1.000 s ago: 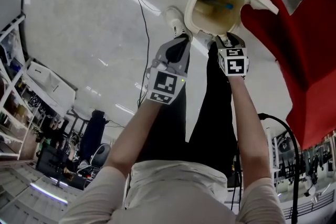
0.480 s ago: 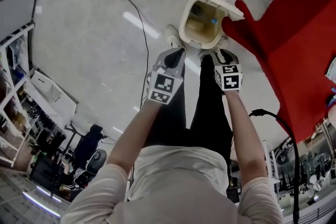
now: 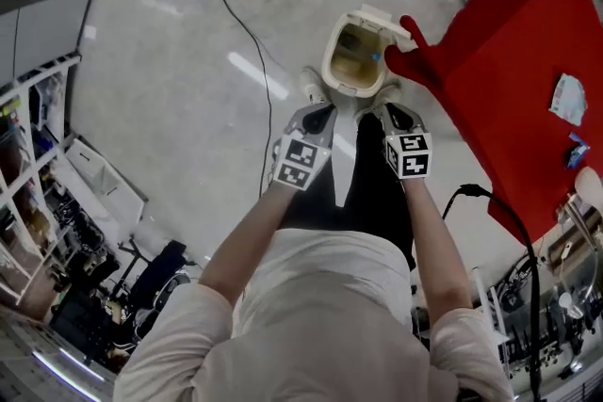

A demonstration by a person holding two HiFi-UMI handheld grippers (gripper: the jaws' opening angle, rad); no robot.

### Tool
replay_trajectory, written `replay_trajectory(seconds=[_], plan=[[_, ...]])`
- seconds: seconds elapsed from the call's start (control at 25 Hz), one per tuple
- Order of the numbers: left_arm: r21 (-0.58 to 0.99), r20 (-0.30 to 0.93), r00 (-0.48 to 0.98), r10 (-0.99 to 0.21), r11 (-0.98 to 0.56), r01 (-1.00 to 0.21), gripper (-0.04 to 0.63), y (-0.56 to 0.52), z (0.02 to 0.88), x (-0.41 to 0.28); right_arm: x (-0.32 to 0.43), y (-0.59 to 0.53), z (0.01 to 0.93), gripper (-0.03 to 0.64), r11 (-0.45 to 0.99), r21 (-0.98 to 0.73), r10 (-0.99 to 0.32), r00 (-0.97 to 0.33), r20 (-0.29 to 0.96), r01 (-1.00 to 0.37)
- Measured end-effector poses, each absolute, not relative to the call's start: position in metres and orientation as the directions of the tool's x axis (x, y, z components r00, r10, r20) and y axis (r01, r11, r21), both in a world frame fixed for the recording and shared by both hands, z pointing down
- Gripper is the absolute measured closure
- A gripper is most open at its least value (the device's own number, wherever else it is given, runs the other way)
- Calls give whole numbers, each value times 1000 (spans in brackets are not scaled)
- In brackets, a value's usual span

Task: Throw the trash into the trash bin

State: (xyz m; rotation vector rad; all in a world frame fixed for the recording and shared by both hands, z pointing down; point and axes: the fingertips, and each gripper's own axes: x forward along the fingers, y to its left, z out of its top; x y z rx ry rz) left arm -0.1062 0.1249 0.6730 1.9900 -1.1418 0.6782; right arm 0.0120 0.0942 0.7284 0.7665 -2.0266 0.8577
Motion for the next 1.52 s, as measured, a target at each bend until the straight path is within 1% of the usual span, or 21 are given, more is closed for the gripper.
replay_trajectory(seconds=[0.12, 0.36, 0.56, 0.84, 1.12, 1.52], plan=[[330, 729, 475, -493, -355, -875, 591, 126, 648, -107, 17, 95, 703, 614, 584, -297, -241, -510, 826, -756], [350, 730, 505, -460, -382, -855, 591, 132, 609, -106, 22, 94, 650, 614, 586, -301, -282, -537, 795, -752], [363, 720, 540, -436, -426, -829, 591, 137, 577, -96, 19, 101, 612, 614, 633, -308, -273, -578, 769, -710], [359, 694, 584, -420, -502, -787, 592, 134, 537, -87, 12, 104, 562, 614, 666, -289, -309, -608, 732, -687], [347, 680, 578, -451, -496, -796, 591, 129, 514, -87, 16, 105, 536, 614, 676, -274, -324, -610, 724, -684], [354, 666, 611, -428, -540, -764, 591, 131, 496, -59, 23, 107, 517, 614, 691, -260, -336, -618, 710, -674]])
